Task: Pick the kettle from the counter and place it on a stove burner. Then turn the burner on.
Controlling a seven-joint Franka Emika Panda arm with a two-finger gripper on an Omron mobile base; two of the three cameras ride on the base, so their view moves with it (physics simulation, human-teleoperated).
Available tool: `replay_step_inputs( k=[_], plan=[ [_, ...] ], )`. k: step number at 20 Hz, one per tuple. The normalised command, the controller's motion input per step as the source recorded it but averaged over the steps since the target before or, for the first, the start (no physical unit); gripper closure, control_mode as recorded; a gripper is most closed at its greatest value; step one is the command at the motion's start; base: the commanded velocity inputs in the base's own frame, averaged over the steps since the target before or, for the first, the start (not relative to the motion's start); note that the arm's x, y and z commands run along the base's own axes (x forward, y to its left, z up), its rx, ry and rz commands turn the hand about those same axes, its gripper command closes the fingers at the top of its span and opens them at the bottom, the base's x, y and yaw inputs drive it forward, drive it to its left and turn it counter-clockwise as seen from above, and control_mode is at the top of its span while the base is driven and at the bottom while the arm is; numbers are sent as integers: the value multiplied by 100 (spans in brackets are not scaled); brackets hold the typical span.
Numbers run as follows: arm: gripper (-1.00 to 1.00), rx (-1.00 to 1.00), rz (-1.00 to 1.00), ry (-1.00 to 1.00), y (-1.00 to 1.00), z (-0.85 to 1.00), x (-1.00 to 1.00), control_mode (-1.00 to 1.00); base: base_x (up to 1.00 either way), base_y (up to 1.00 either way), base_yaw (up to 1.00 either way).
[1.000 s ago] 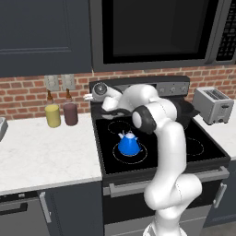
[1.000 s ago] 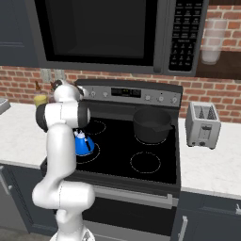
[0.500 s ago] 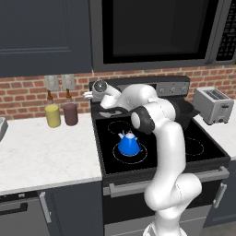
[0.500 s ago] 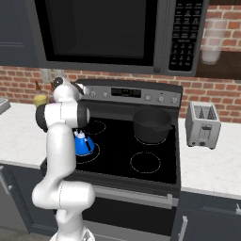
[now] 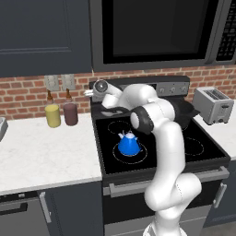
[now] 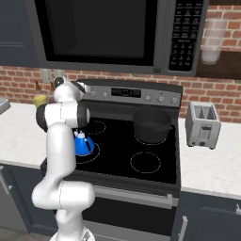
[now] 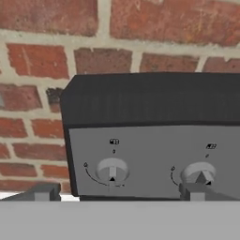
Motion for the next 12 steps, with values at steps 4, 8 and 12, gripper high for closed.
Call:
replay_step_inputs(
  k=[4, 8, 12],
  plan=[
    [-100, 0, 0, -6, 0, 0, 6, -100, 0, 0, 0],
    [-100, -1, 0, -2, 2, -7, 1, -100, 0, 0, 0],
    [-100, -1, 0, 0, 0, -8, 0, -100, 0, 0, 0]
  ],
)
